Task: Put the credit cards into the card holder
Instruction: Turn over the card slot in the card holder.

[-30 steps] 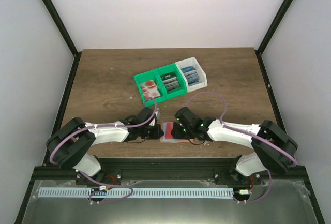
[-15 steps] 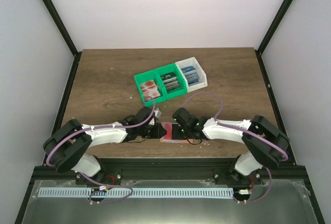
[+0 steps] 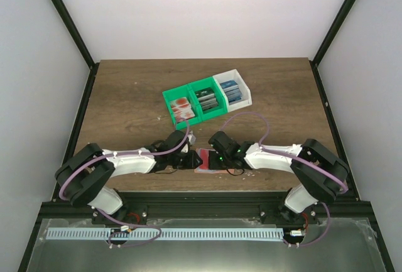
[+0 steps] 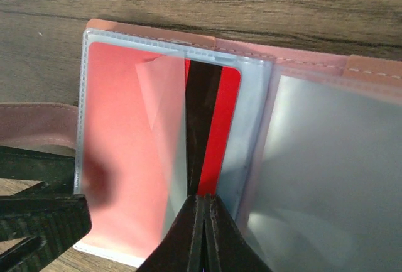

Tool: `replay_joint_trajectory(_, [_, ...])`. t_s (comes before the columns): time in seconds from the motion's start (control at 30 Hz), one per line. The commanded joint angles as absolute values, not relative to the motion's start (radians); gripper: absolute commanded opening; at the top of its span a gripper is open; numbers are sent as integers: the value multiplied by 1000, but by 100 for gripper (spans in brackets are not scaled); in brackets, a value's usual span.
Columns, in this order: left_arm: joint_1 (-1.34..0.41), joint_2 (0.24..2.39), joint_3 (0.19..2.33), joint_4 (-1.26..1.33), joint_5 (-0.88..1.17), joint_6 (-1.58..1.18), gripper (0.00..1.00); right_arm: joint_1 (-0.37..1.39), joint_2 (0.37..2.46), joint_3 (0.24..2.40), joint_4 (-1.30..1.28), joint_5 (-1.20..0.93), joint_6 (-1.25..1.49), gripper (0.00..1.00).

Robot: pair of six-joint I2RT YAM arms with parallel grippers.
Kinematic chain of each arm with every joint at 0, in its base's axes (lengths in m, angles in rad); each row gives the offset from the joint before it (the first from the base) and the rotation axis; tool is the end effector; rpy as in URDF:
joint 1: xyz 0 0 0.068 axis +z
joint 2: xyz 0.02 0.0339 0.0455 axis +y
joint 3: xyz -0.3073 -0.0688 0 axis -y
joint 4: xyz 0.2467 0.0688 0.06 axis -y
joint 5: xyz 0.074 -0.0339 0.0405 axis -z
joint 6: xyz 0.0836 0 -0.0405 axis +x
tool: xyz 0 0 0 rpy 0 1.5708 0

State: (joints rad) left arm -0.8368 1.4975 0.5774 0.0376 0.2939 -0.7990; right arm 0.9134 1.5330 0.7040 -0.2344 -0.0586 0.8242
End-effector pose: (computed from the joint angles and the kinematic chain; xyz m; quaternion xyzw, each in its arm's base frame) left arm 0.1780 -0.2334 0.1411 0.0670 0.9301 -0.3378 0.1276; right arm 0.1769 0.2371 0.1416 -0.0505 0.9663 0.2099 0.1403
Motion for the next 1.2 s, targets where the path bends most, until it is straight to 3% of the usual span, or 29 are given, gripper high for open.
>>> replay_joint_trajectory(0.0, [-837, 1530, 578, 58, 313, -790, 27, 922, 1566, 683, -218, -44, 830, 0])
replay_joint_trajectory(0.33, [-834, 1530, 572, 74, 339, -780, 19, 923, 1561, 672, -209, -42, 836, 1])
replay_joint_trajectory(0.57, [-832, 1489, 584, -11, 235, -755, 28, 922, 1566, 669, -207, -41, 839, 0])
replay_joint_trajectory(0.77, [-831, 1486, 595, -6, 251, -728, 13, 922, 1574, 668, -196, -50, 838, 1])
replay_joint_trajectory(1.17, [-832, 1511, 572, 77, 363, -744, 17, 922, 1583, 664, -187, -55, 838, 1])
